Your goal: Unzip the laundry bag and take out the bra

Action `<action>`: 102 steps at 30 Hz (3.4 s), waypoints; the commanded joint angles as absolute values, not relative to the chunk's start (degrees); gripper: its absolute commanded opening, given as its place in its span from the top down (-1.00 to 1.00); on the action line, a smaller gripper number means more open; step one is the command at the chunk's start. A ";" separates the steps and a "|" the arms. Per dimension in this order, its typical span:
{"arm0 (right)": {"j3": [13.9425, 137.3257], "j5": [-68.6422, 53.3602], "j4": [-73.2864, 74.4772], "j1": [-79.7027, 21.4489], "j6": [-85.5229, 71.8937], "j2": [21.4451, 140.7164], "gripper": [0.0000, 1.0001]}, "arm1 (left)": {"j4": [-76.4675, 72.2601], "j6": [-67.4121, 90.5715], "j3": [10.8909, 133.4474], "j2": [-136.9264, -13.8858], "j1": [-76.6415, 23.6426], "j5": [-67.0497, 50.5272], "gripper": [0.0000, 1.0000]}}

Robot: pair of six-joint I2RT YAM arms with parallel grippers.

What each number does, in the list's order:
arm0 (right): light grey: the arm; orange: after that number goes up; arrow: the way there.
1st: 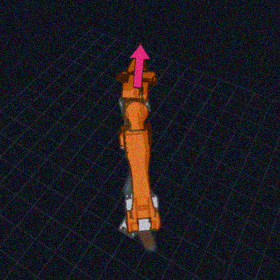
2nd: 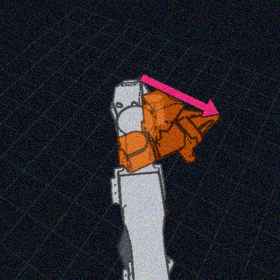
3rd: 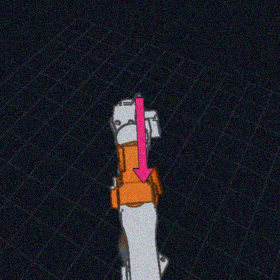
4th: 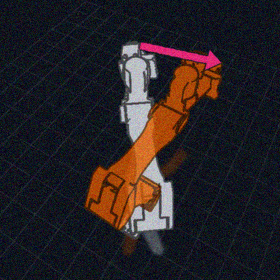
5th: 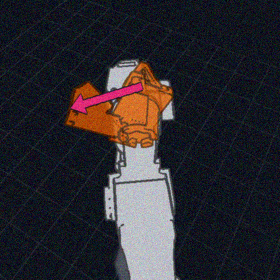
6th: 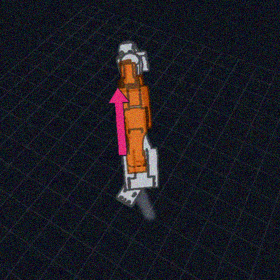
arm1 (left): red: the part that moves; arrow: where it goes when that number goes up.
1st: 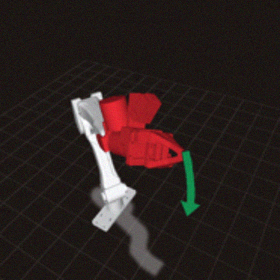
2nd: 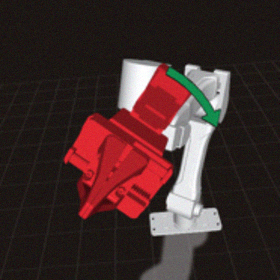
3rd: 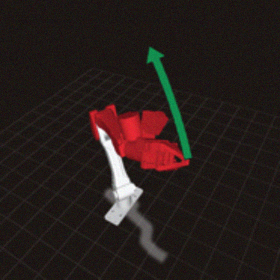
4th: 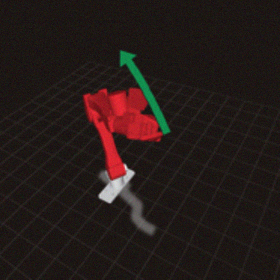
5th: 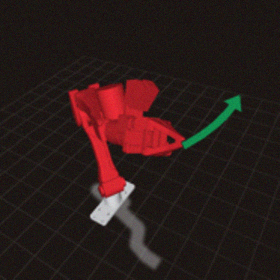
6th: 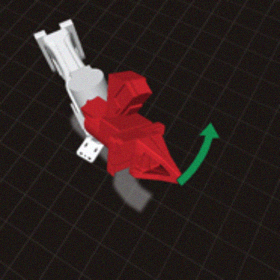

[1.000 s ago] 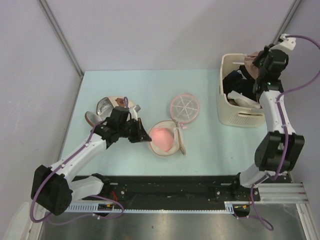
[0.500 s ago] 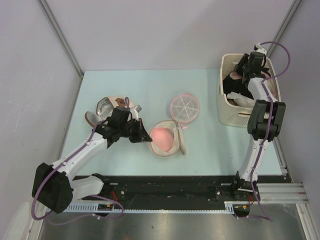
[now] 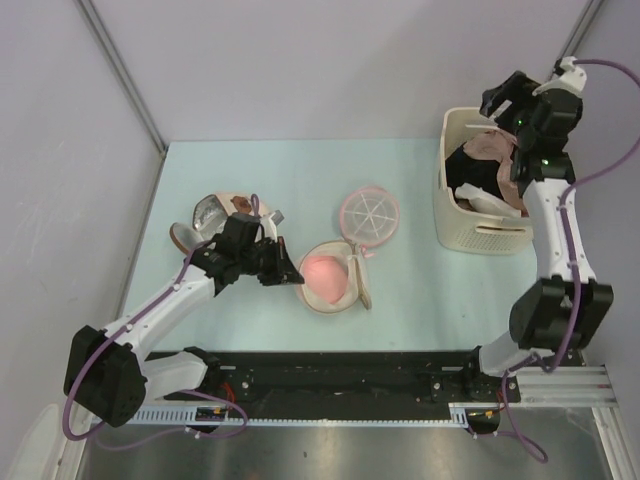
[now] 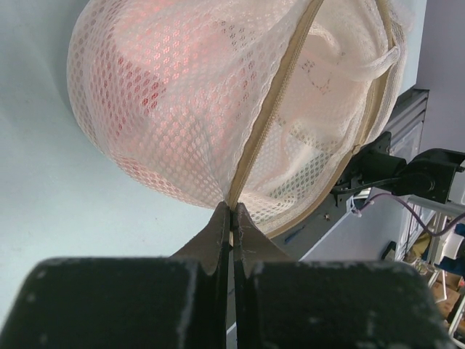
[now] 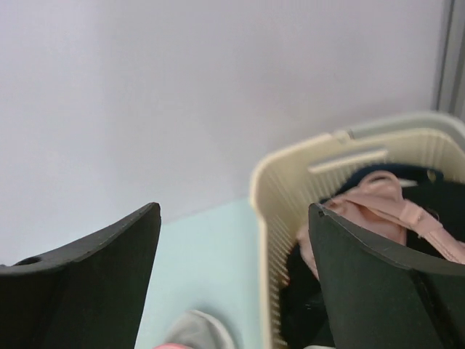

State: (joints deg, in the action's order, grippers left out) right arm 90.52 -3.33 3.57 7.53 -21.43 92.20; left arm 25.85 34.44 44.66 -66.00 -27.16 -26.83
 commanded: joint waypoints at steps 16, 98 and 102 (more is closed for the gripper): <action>63.21 6.32 12.76 -46.13 -21.41 66.45 -0.56 | 25.23 31.46 46.41 -64.34 -27.51 -27.51 0.99; 62.75 -5.89 -11.86 -57.31 -27.60 58.89 1.00 | 25.05 31.99 44.65 -68.03 -27.42 -24.61 0.99; 67.75 -2.29 -10.46 -54.41 -24.26 57.66 1.00 | 25.05 31.99 44.30 -67.94 -27.42 -24.78 0.99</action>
